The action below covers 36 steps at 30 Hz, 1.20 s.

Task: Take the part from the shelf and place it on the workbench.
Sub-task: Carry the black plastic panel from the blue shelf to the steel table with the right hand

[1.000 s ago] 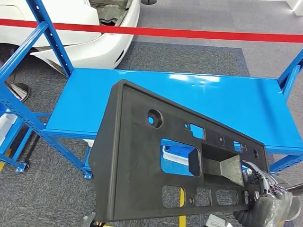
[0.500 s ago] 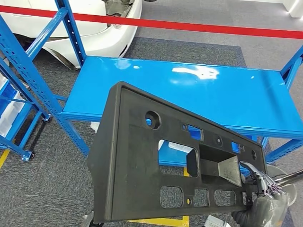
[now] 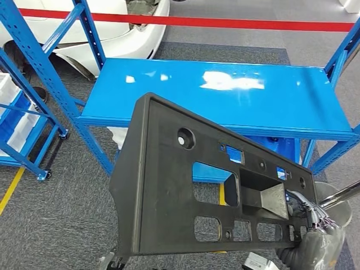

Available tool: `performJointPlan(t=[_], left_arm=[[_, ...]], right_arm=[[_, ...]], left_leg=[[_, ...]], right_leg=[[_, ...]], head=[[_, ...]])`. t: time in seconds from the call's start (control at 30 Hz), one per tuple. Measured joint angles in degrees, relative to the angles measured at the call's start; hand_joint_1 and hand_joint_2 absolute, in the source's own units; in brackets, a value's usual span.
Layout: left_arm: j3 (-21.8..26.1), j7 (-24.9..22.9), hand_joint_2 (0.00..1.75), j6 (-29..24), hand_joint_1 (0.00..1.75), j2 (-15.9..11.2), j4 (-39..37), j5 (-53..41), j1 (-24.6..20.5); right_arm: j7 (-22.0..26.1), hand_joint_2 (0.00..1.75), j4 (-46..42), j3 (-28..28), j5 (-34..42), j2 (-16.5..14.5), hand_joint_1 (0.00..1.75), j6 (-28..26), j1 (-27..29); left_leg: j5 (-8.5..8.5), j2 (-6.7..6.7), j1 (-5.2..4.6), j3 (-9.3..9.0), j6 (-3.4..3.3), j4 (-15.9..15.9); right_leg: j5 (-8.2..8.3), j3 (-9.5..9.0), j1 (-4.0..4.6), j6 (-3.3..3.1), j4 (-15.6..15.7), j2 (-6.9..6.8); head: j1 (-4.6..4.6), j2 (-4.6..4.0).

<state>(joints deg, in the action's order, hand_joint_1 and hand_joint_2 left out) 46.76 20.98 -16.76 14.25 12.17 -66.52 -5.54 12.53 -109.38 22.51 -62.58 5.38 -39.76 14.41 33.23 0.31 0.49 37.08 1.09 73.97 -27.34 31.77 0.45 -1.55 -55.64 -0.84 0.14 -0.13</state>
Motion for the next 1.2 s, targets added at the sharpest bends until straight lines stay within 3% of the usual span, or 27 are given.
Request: performJointPlan(t=[0.07,0.13,0.17,0.23,0.27,0.33,0.4,0.43,0.47,0.5,0.53,0.57,0.63,0.67,0.73,0.8,0.83,0.9,0.93,0.97,1.0,1.03,1.1,1.13,1.2], left_arm=[[0.01,-0.01,1.75,-0.02,0.0,-0.01,0.0,0.0,-0.09],[0.01,-0.02,1.75,-0.04,0.0,-0.02,0.0,-0.08,-0.25],[0.0,-0.03,1.75,-0.06,0.0,-0.02,0.0,-0.09,-0.31],[0.01,-0.1,1.75,-0.08,0.0,0.0,-0.02,-0.11,-0.2],[0.02,-0.15,1.75,-0.09,0.0,0.01,-0.03,-0.13,-0.13],[0.03,-0.19,1.75,-0.09,0.0,0.02,-0.07,-0.16,-0.13],[0.04,-0.19,1.75,-0.09,0.0,0.0,-0.07,-0.17,-0.2],[0.05,-0.19,1.75,-0.09,0.0,-0.02,-0.07,-0.17,-0.2],[0.06,-0.2,1.75,-0.09,0.0,-0.04,-0.07,-0.17,-0.21],[0.06,-0.2,1.75,-0.09,0.0,-0.06,-0.07,-0.19,-0.21],[0.06,-0.2,1.75,-0.09,0.0,-0.06,-0.07,-0.22,-0.22],[0.06,-0.2,1.75,-0.1,0.0,-0.04,-0.07,-0.28,-0.22],[0.06,-0.2,1.75,-0.16,0.0,-0.01,-0.07,-0.46,-0.24],[0.06,-0.2,1.75,-0.19,0.0,0.0,-0.07,-0.54,-0.27],[0.06,-0.2,1.75,-0.23,0.0,0.01,-0.07,-0.62,-0.21],[0.06,-0.23,1.75,-0.33,0.0,-0.01,-0.07,-0.76,0.0],[0.06,-0.23,1.75,-0.39,0.0,-0.02,-0.07,-0.89,0.09],[0.06,-0.24,1.75,-0.5,0.0,-0.04,-0.07,-1.07,0.09],[0.06,-0.24,1.75,-0.55,0.0,-0.06,-0.07,-1.1,0.09],[0.06,-0.24,1.75,-0.57,0.0,-0.08,-0.07,-1.1,0.09],[0.06,-0.24,1.75,-0.6,0.0,-0.09,-0.07,-1.1,0.11],[0.06,-0.24,1.75,-0.61,0.0,-0.1,-0.07,-1.1,0.11],[0.06,-0.22,1.75,-0.63,0.0,-0.12,-0.07,-1.11,0.02],[0.06,-0.2,1.75,-0.65,0.0,-0.13,-0.07,-1.11,-0.06],[0.06,-0.17,1.75,-0.67,0.0,-0.13,-0.07,-1.11,-0.2]], right_arm=[[-0.04,1.75,0.05,0.01,0.01,0.0,1.75,0.0,0.0],[-0.1,1.75,0.05,0.01,0.07,0.0,1.75,-0.01,-0.01],[-0.13,1.75,0.05,0.01,0.11,0.0,1.75,-0.01,-0.03],[-0.16,1.75,0.06,0.02,0.19,0.02,1.75,-0.02,0.0],[-0.16,1.75,0.07,0.03,0.24,0.04,1.75,-0.02,0.06],[-0.16,1.75,0.08,0.06,0.36,0.11,1.75,-0.02,0.15],[-0.16,1.75,0.13,0.11,0.49,0.16,1.75,-0.02,0.17],[-0.17,1.75,0.17,0.12,0.55,0.18,1.75,-0.02,0.19],[-0.23,1.75,0.22,0.13,0.65,0.2,1.75,-0.02,0.2],[-0.31,1.75,0.3,0.13,0.79,0.21,1.75,-0.02,0.19],[-0.43,1.75,0.36,0.13,0.96,0.21,1.75,-0.02,0.17],[-0.58,1.75,0.41,0.13,1.15,0.22,1.75,-0.02,0.12],[-0.96,1.75,0.45,0.15,1.68,0.22,1.75,-0.03,-0.09],[-1.1,1.75,0.46,0.16,2.0,0.22,1.75,-0.03,-0.18],[-1.2,1.75,0.5,0.16,2.92,0.22,1.75,-0.04,-0.2],[-1.1,1.75,0.51,0.14,3.92,0.21,1.75,-0.04,-0.14],[-0.97,1.75,0.51,0.11,4.42,0.2,1.75,-0.05,-0.12],[-0.33,1.75,0.5,0.01,5.48,0.16,1.75,-0.08,-0.04],[0.23,1.75,0.5,-0.05,6.19,0.13,1.75,-0.09,0.01],[0.79,1.75,0.49,-0.1,6.9,0.08,1.75,-0.09,0.07],[1.27,1.75,0.46,-0.14,7.58,0.03,1.75,-0.09,0.14],[1.73,1.75,0.43,-0.2,8.28,-0.04,1.75,-0.09,0.21],[2.54,1.75,0.29,-0.37,9.37,-0.23,1.75,-0.1,0.38],[2.92,1.75,0.16,-0.49,9.84,-0.36,1.75,-0.11,0.49],[3.39,1.75,-0.1,-0.74,10.32,-0.63,1.75,-0.15,0.68]], left_leg=[[-2.43,0.0,0.19,-5.1,0.05,-5.91],[-0.93,-0.04,0.16,-10.36,-0.34,-13.92],[-0.03,-0.06,0.03,-11.63,-0.69,-16.21],[-0.16,0.01,-0.11,-11.42,-1.65,-17.15],[-0.72,0.09,-0.09,-10.94,-2.19,-17.14],[-2.14,0.26,0.04,-9.53,-3.15,-17.23],[-3.59,0.3,-0.08,-7.74,-3.54,-17.16],[-4.28,0.34,-0.12,-6.84,-3.56,-17.08],[-4.93,0.37,-0.16,-5.91,-3.54,-16.97],[-5.53,0.39,-0.2,-4.99,-3.5,-16.81],[-6.09,0.39,-0.25,-4.15,-3.44,-16.66],[-6.61,0.36,-0.29,-3.49,-3.35,-16.53],[-7.6,0.27,-0.47,-2.71,-2.93,-16.37],[-8.16,0.27,-0.48,-2.42,-2.61,-16.35],[-9.22,0.25,-0.4,-1.72,-1.86,-16.34],[-7.84,0.13,-0.35,-0.82,-1.22,-15.58],[-5.39,0.05,-0.32,-0.1,-0.97,-13.65],[0.68,0.02,-0.24,1.62,-0.59,-6.6],[2.88,0.02,-0.21,2.31,-0.47,-2.45],[3.37,0.02,-0.21,2.39,-0.43,0.36],[2.67,0.02,-0.21,1.85,-0.45,1.62],[1.07,0.02,-0.21,0.36,-0.53,0.88],[-1.43,0.02,-0.23,-4.81,-0.78,-5.32],[-1.49,0.0,-0.26,-7.96,-1.0,-9.83],[-0.25,-0.05,-0.41,-11.63,-1.45,-15.9]], right_leg=[[0.7,2.48,-0.02,0.42,-1.6,0.05],[1.36,4.13,0.06,1.0,-2.95,0.09],[1.82,4.61,0.07,1.31,-3.28,0.07],[2.58,5.18,-0.08,2.04,-3.38,0.11],[2.07,5.44,-0.16,2.42,-3.59,0.18],[-2.43,6.37,-0.43,3.14,-6.89,0.31],[-8.18,7.54,-0.62,3.64,-13.98,0.33],[-9.3,7.77,-0.65,3.77,-17.21,0.33],[-8.95,7.38,-0.67,3.82,-19.15,0.34],[-7.35,6.04,-0.68,3.76,-19.01,0.36],[-5.44,3.81,-0.67,3.58,-16.89,0.4],[-4.12,0.57,-0.63,3.25,-12.9,0.52],[-4.12,-6.15,-0.38,2.47,-3.11,0.76],[-4.74,-8.2,-0.2,2.17,0.26,0.87],[-4.86,-8.79,-0.12,1.72,2.5,0.83],[-3.68,-7.63,-0.3,1.01,2.65,0.54],[-2.94,-6.77,-0.43,0.67,2.61,0.36],[-1.75,-4.63,-0.34,0.33,1.94,0.18],[-1.16,-3.38,-0.31,0.31,1.45,0.11],[-0.67,-2.18,-0.29,0.32,0.91,0.05],[-0.23,-1.01,-0.28,0.36,0.38,0.02],[0.21,0.21,-0.28,0.45,-0.23,0.0],[0.94,2.34,-0.22,0.76,-1.49,0.06],[1.29,3.25,-0.14,0.99,-2.16,0.1],[2.2,4.45,0.0,1.57,-3.0,0.13]], head=[[-0.02,0.0],[-0.01,0.0],[-0.01,0.0],[-0.01,0.0],[0.0,0.0],[0.1,0.0],[0.19,0.0],[0.19,0.0],[0.19,0.0],[0.19,0.0],[0.19,0.0],[0.17,0.0],[0.14,0.0],[0.11,0.0],[0.09,0.0],[0.12,0.0],[0.07,0.0],[-0.02,0.0],[-0.04,0.0],[-0.04,0.0],[-0.05,0.0],[-0.05,0.0],[-0.07,0.0],[-0.04,0.0],[-0.01,0.0]])
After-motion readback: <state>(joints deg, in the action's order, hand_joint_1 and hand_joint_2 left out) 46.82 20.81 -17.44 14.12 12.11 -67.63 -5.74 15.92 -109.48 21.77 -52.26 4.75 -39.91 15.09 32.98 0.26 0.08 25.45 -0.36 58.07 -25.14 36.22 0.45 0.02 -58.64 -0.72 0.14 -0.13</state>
